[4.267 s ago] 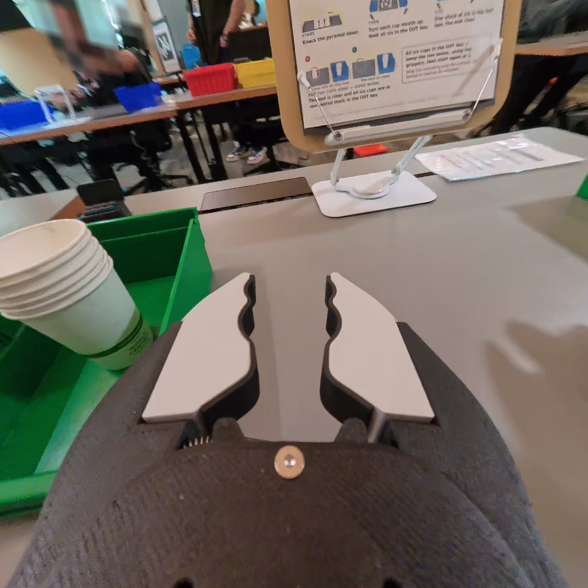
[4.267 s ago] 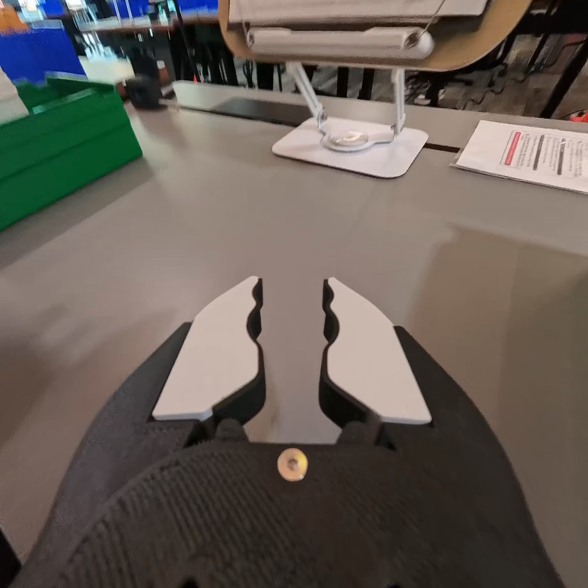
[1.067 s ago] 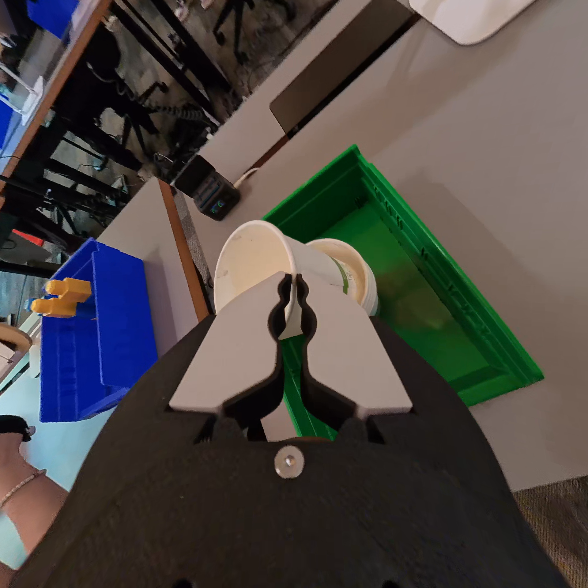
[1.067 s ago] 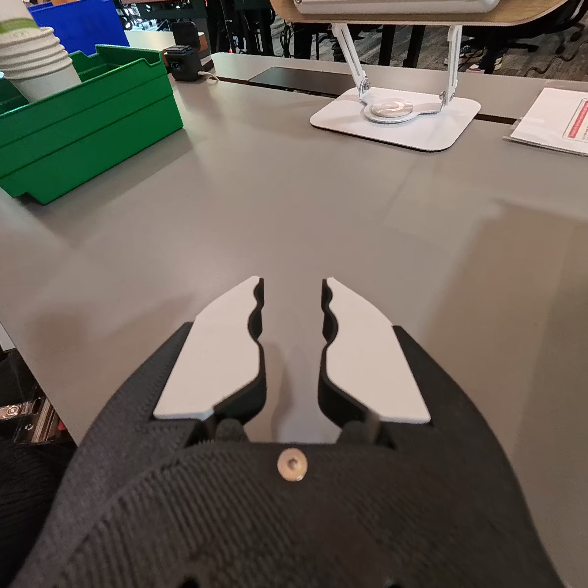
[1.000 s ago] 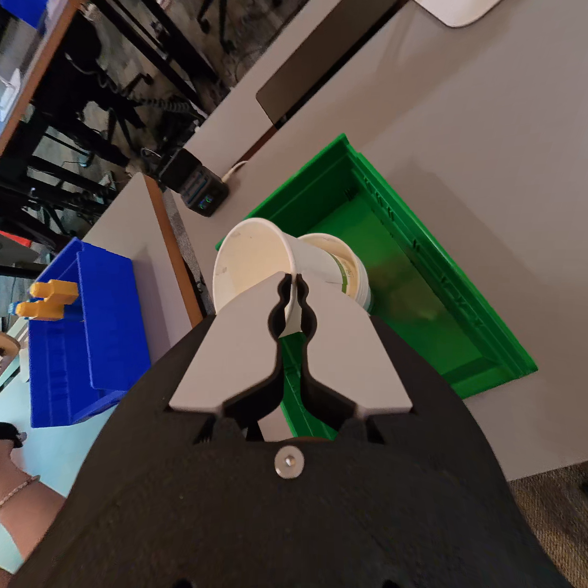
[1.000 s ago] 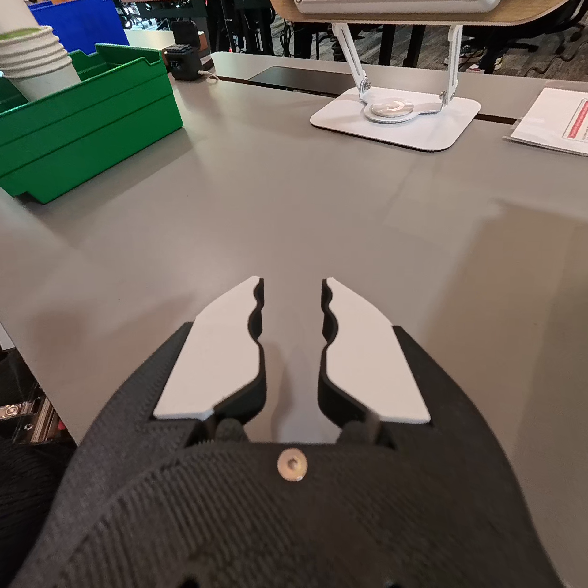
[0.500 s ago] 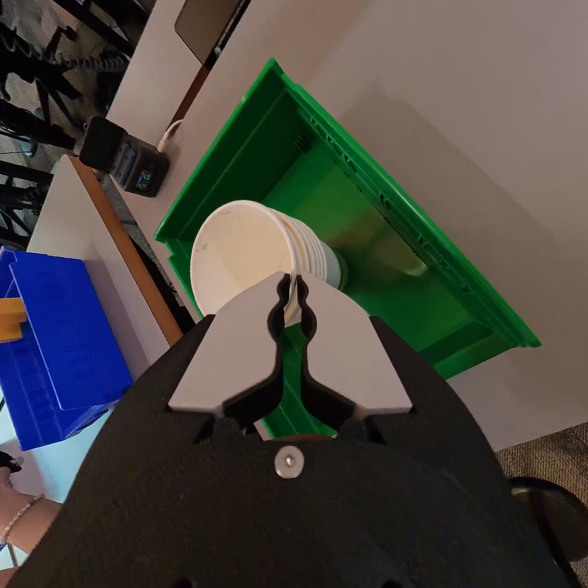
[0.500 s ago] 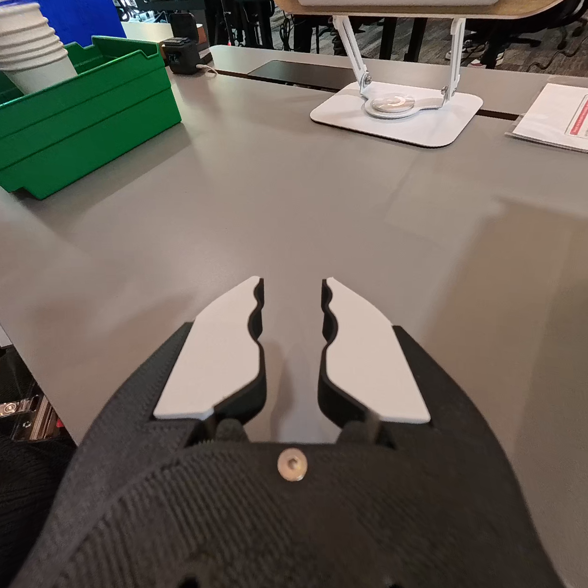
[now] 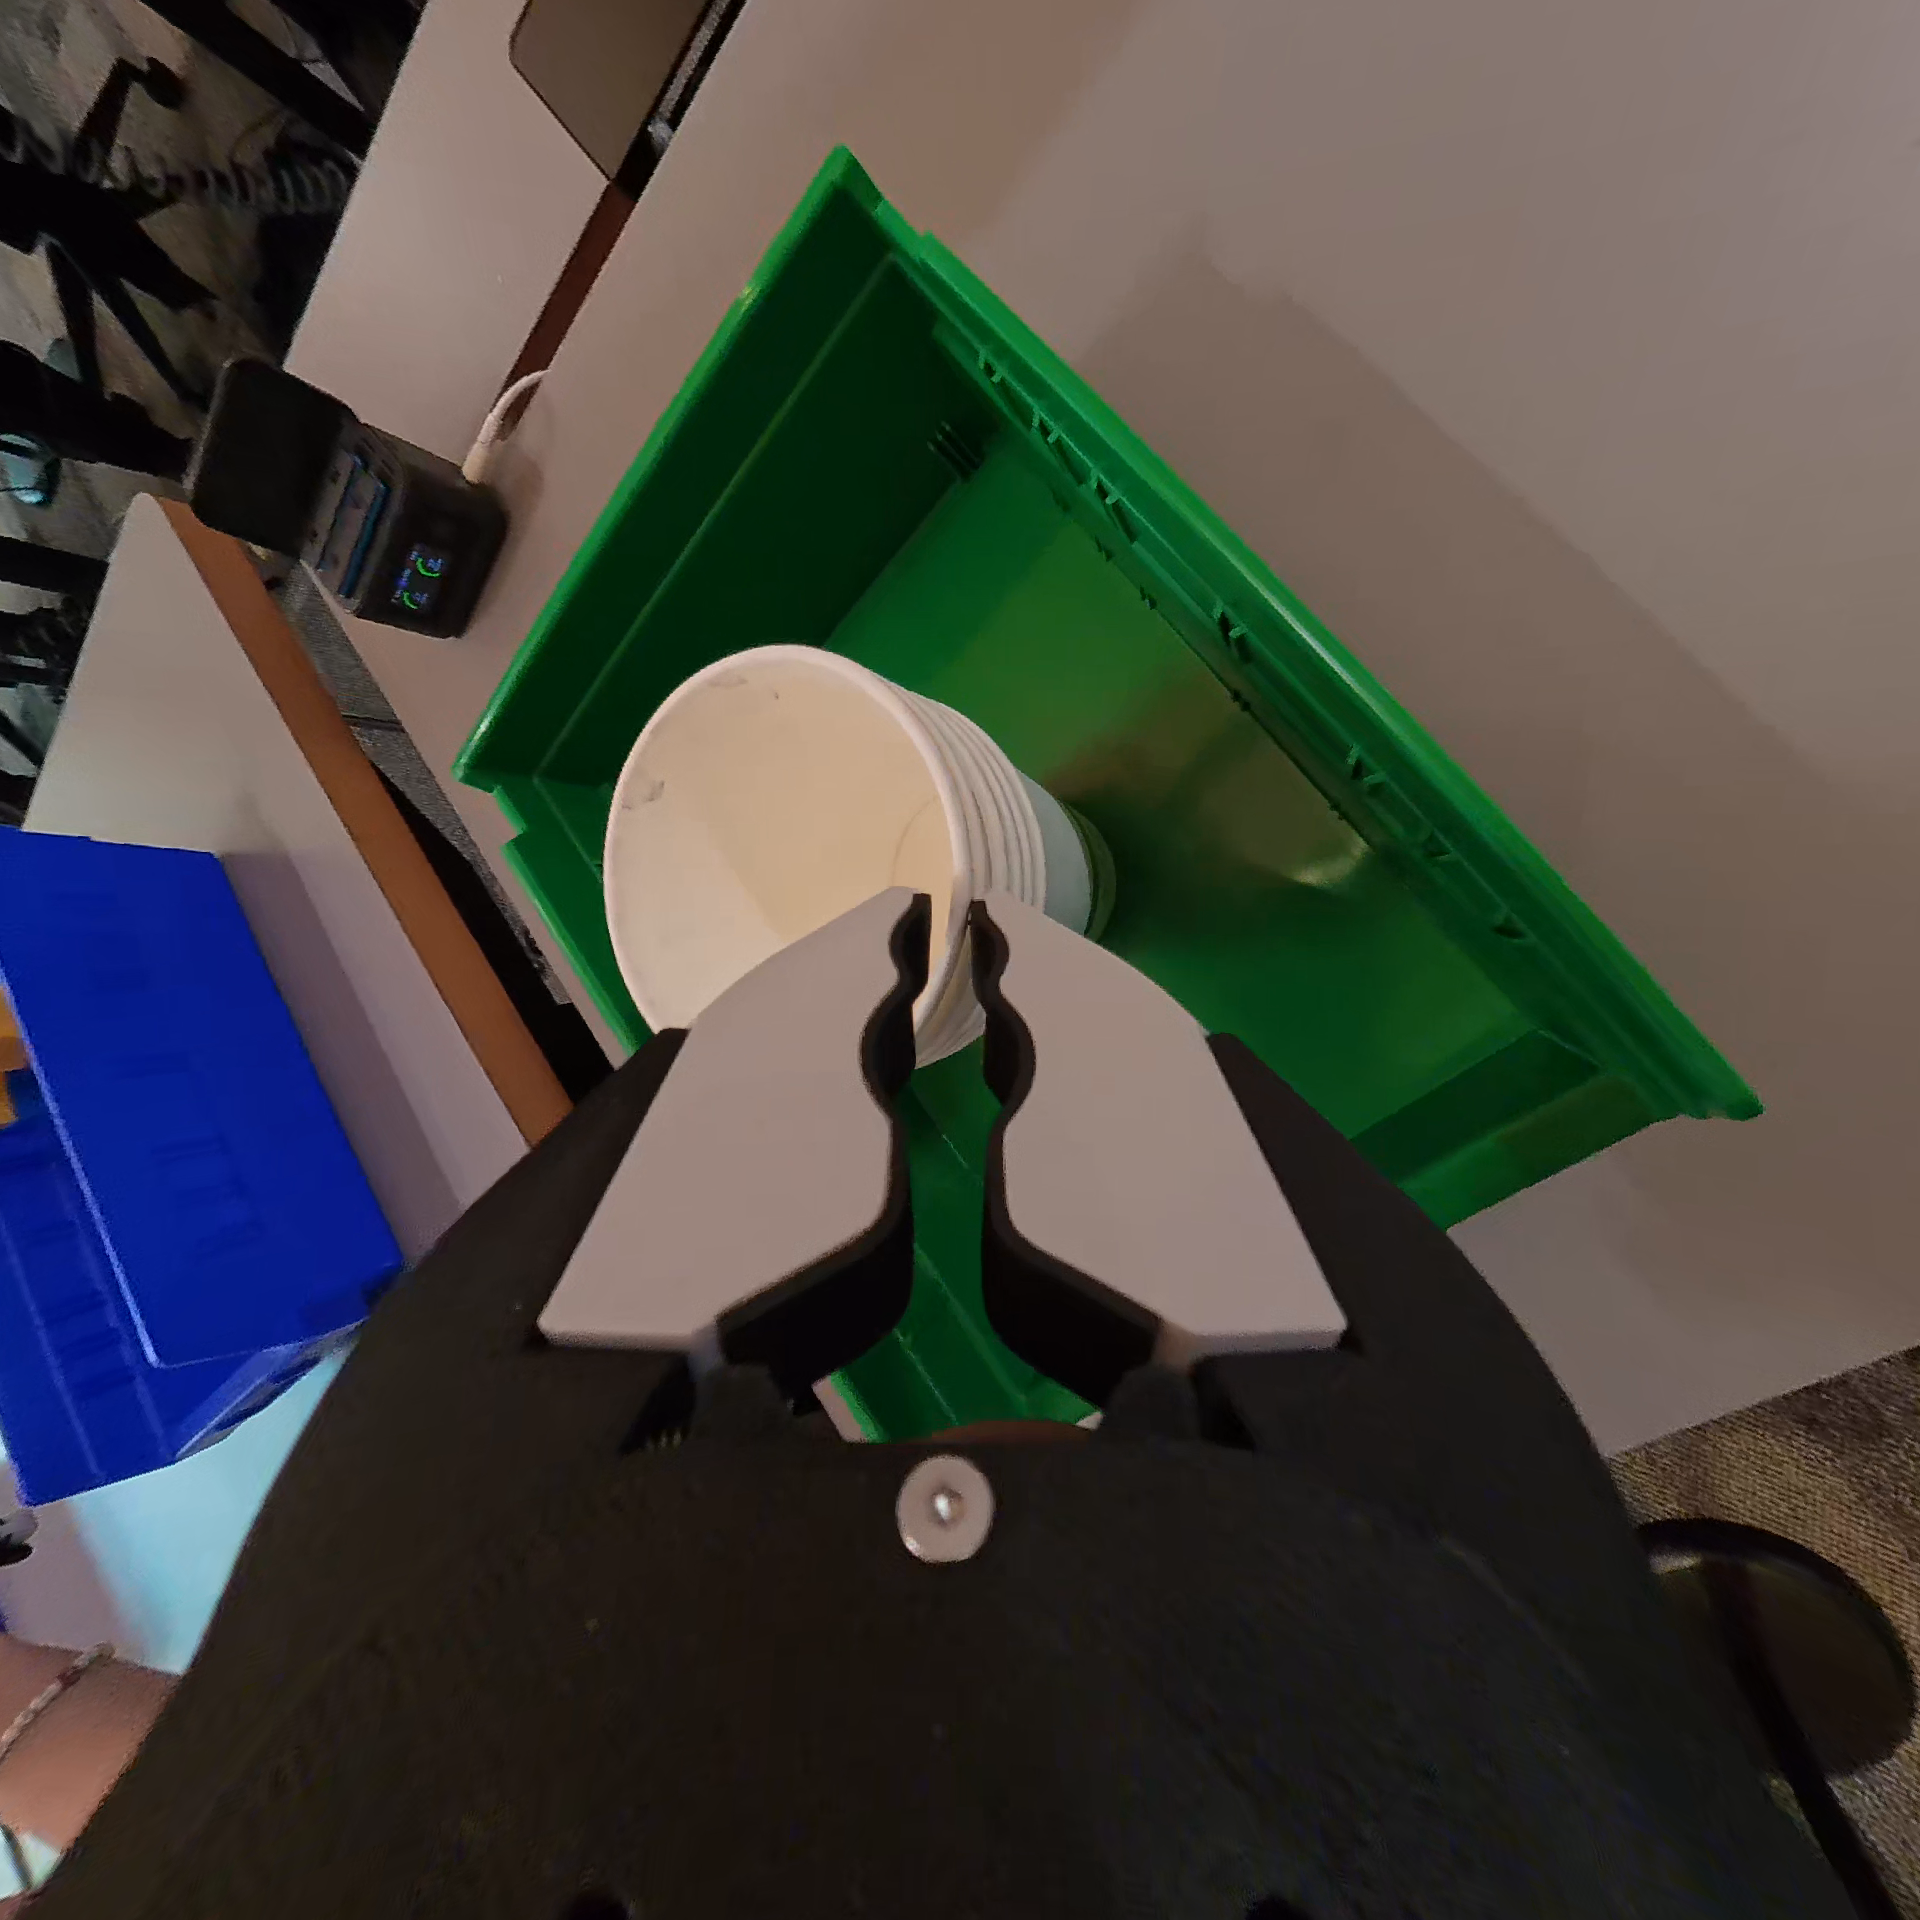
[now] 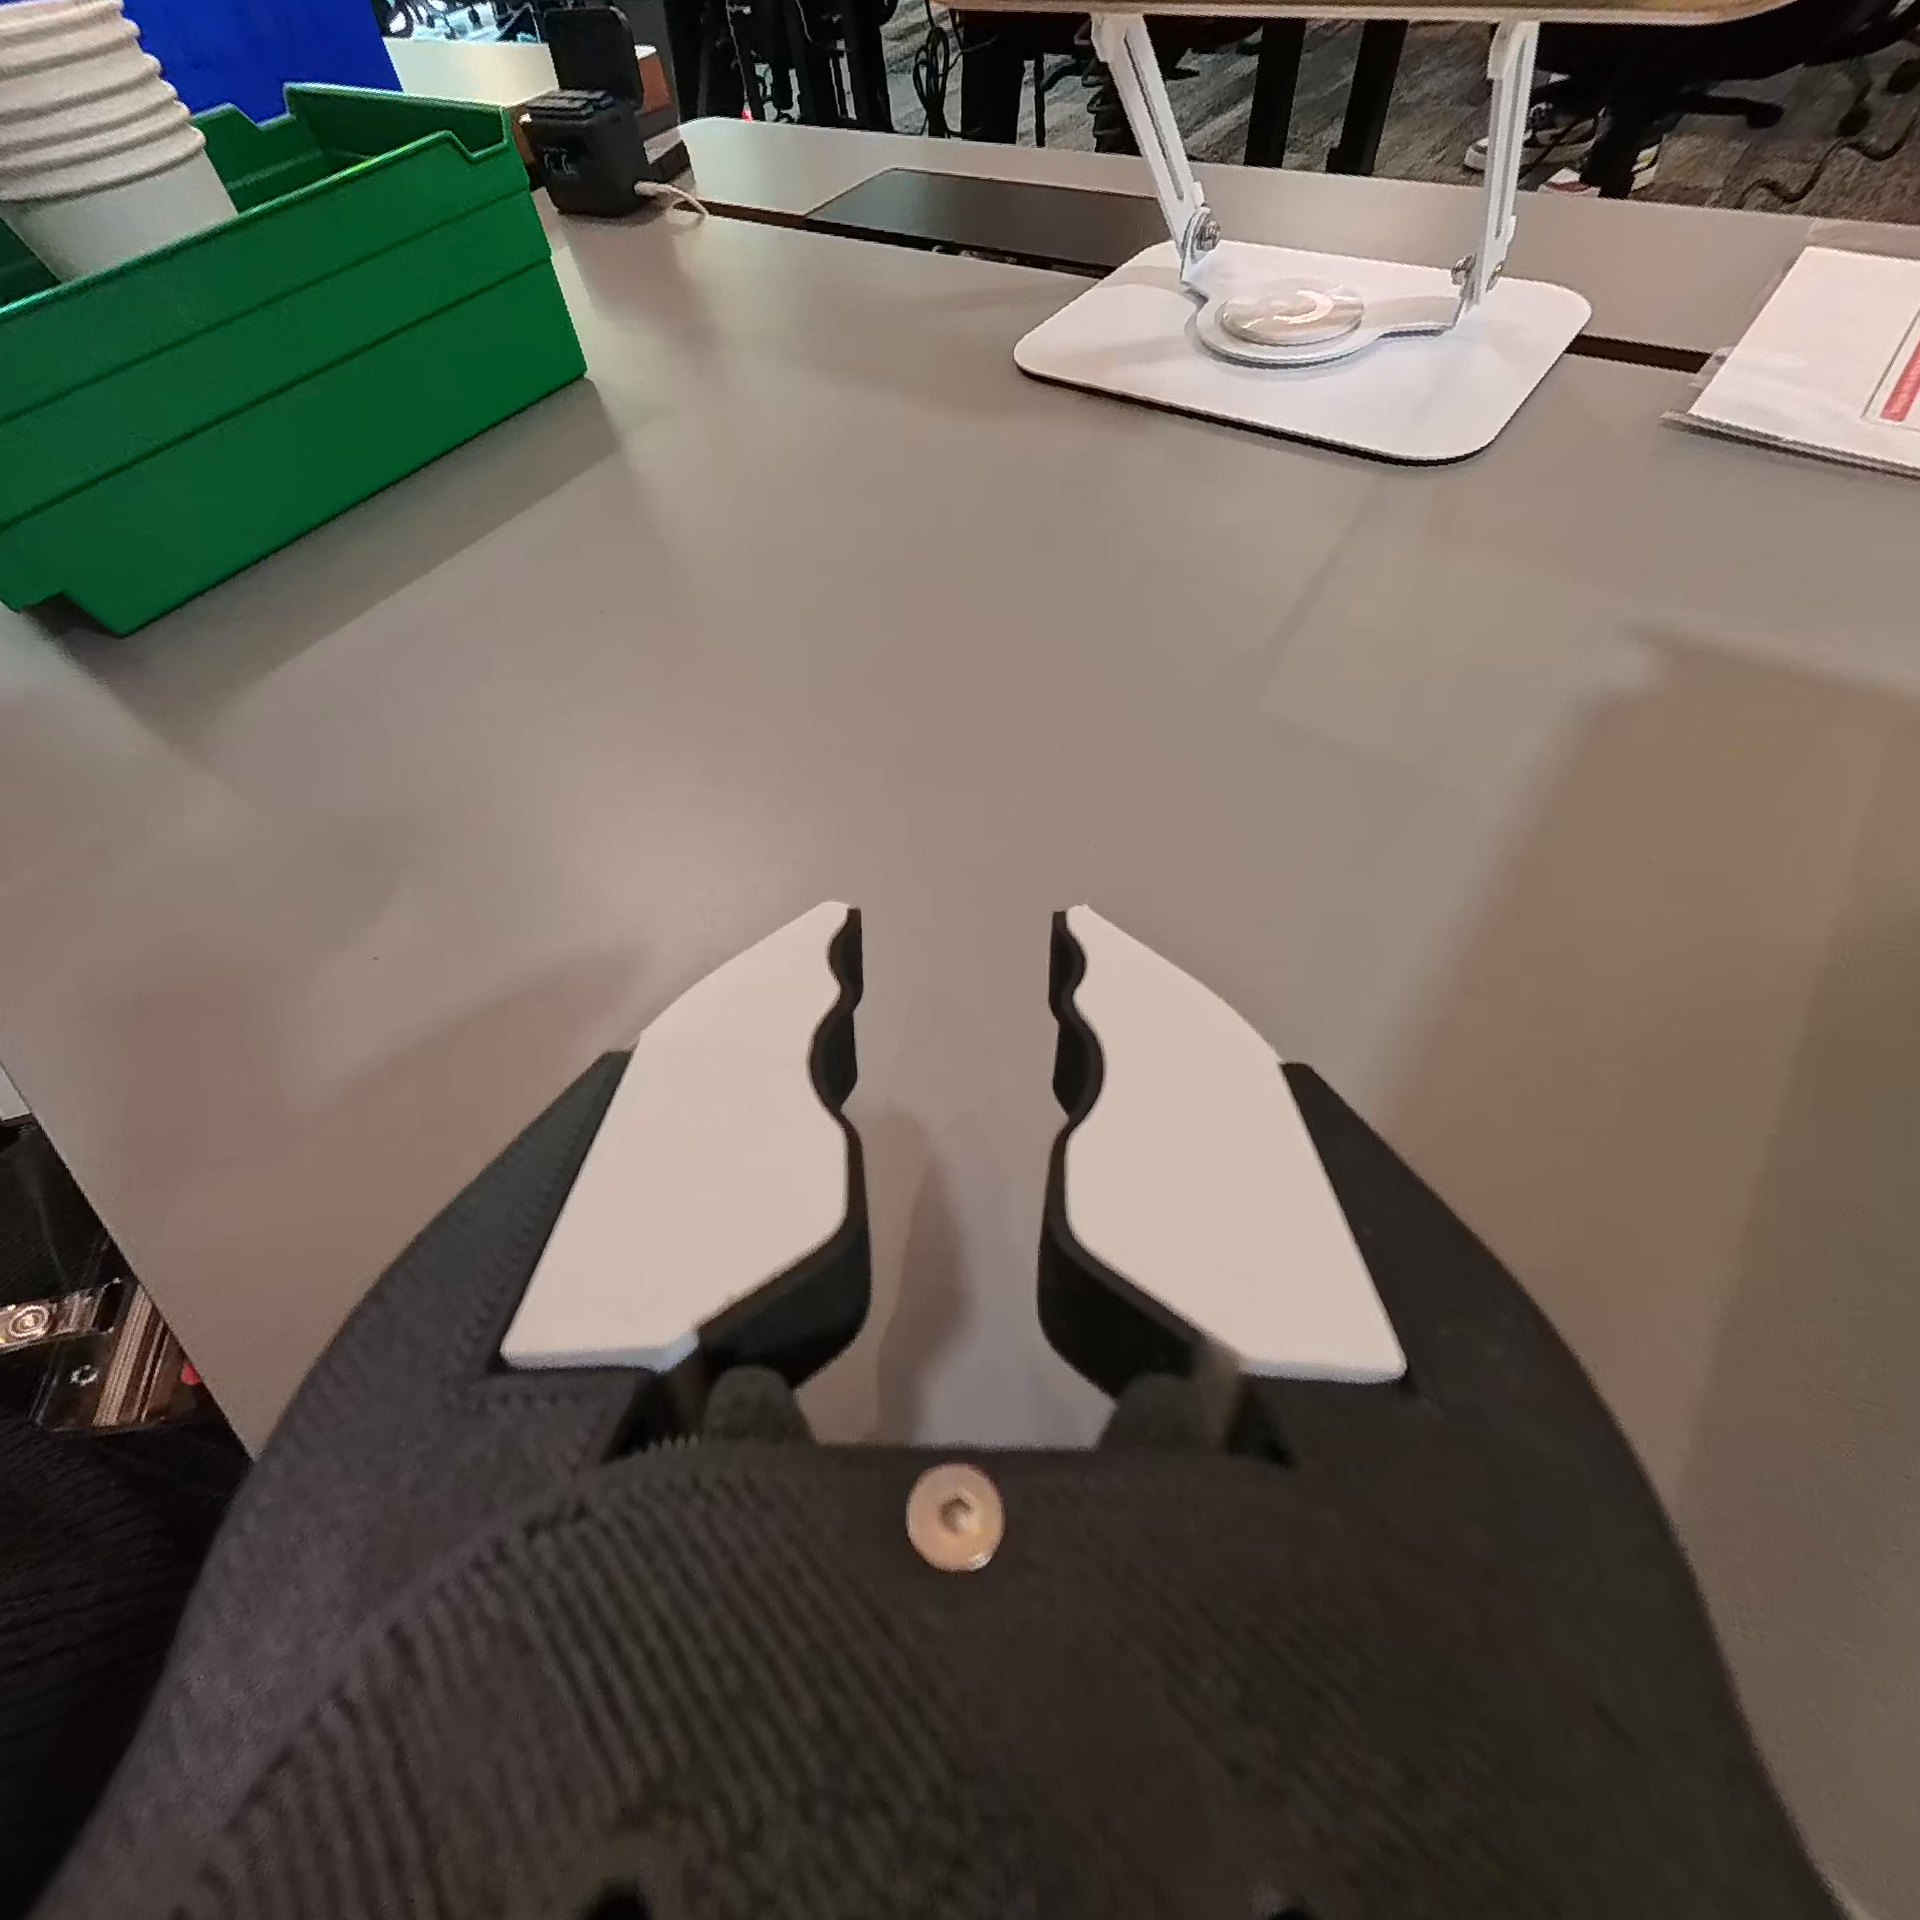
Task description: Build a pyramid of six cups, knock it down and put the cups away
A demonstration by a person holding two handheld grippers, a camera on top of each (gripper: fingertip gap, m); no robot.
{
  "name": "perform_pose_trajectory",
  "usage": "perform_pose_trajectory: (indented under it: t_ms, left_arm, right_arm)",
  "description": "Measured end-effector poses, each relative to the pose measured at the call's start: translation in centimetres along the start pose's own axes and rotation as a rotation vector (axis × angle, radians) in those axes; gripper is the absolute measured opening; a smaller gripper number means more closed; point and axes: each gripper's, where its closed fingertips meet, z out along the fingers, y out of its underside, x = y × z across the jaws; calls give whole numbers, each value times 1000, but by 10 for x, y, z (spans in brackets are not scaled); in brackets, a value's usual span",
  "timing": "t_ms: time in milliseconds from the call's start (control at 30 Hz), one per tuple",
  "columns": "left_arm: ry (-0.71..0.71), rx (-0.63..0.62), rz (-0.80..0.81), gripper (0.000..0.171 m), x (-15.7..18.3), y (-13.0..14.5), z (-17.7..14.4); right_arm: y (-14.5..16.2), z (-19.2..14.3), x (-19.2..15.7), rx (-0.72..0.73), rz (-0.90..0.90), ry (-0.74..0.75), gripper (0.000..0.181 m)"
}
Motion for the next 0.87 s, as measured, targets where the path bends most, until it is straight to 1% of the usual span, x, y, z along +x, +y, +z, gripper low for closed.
perform_pose_trajectory:
  t_ms: [233, 433, 600, 633, 700, 767, 867]
  left_arm:
    - [98, 9, -74, 6, 3, 0, 0]
    - [134, 33, -109, 6, 4, 0, 0]
    - [118, 43, -130, 18, -1, -2, 1]
    - [147, 48, -147, 24, 1, -3, 1]
    - [199, 46, -180, 27, 6, -4, 3]
    - [192, 41, -181, 24, 4, -3, 7]
    - [188, 56, -192, 7, 4, -4, 9]
  right_arm:
    - [0, 0, 0, -3, -3, 1, 35]
    - [1, 0, 1, -7, 2, 3, 36]
    - [1, 1, 0, -9, -1, 1, 36]
    - [1, 0, 0, -8, -1, 1, 36]
    - [1, 0, 0, -7, -1, 1, 36]
    - [1, 0, 0, -7, 1, 3, 36]
    - [1, 0, 1, -8, 2, 4, 36]
